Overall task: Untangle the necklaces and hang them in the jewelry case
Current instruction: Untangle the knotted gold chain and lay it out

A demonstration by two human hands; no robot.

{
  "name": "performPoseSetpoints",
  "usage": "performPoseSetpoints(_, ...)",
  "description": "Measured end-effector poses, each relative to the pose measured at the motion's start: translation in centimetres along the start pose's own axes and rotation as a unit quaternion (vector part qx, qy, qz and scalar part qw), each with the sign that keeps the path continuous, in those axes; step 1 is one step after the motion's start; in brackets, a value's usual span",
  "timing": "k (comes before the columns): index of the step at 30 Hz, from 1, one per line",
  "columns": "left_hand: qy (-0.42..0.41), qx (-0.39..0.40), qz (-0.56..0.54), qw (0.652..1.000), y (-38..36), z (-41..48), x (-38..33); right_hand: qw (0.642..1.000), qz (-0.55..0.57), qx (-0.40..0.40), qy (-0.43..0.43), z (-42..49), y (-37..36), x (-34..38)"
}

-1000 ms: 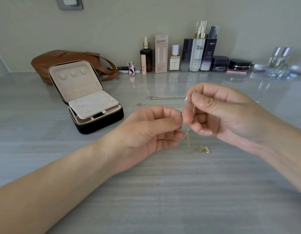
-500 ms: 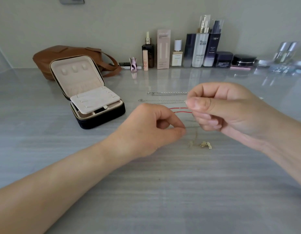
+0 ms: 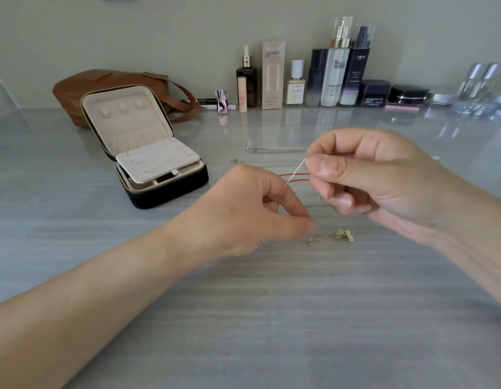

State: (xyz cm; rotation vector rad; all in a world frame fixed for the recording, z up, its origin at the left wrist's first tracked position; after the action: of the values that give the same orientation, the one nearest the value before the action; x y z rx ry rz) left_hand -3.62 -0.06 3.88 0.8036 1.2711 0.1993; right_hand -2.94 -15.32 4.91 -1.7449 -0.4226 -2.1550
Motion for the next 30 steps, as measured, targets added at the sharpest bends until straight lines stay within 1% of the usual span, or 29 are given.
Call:
performPoseSetpoints(3,0.001,-0.001,0.012,1.0,0.0,0.0,0.0,1.0,0.002,0.001,-0.004,0.0,0.0,0.0)
performPoseSetpoints(9,-0.004,-0.027,0.0,1.0,0.2,0.3,0.3,1.0,-0.015,0.003,-0.011,-0.1,-0.1,0.0)
performPoseSetpoints(13,0.015,-0.003,-0.002,1.0,0.2,0.2,0.3,1.0,0.0,0.012,-0.009,-0.1,-0.3,-0.1)
performPoseSetpoints(17,0.021,-0.001,-0.011,1.0,0.2,0.2,0.1,0.999,0.032,0.023,-0.006,-0.1,-0.3,-0.1)
performPoseSetpoints(20,0.025,0.011,0.018,0.999,0.1,0.1,0.2,0.999,0.026,0.029,-0.004,-0.2,-0.4,-0.1)
performPoseSetpoints(22,0.02,0.022,0.051,0.998,0.1,0.1,0.4,1.0,0.022,0.012,-0.007,-0.2,-0.2,0.1)
performPoseSetpoints(24,0.01,0.009,0.056,0.998,0.4,0.3,0.6,1.0,0.017,-0.025,-0.005,-0.1,0.4,0.5)
performPoseSetpoints(26,0.008,-0.022,0.015,1.0,1.2,0.5,0.8,0.998,0.014,-0.059,-0.003,-0.2,1.1,0.9)
performPoseSetpoints(27,0.008,-0.027,-0.023,0.999,1.6,0.6,0.8,0.997,0.015,-0.069,-0.003,-0.2,1.3,1.1)
performPoseSetpoints(30,0.008,-0.026,-0.136,0.99,2.4,0.6,0.8,0.997,0.028,-0.071,-0.006,-0.3,1.6,1.1)
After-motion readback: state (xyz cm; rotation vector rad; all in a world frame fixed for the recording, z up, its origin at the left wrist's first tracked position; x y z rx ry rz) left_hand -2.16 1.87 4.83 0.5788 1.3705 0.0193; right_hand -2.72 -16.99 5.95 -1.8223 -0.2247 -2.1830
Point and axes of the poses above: each hand's wrist, its own z-axis towards the middle knuckle, its own y-axis out of the back of the hand, x = y × z, the point moved 2 cm from there along z, towards the middle knuckle, and after that the axes turned 5 degrees about z, right-handed, at the moved point
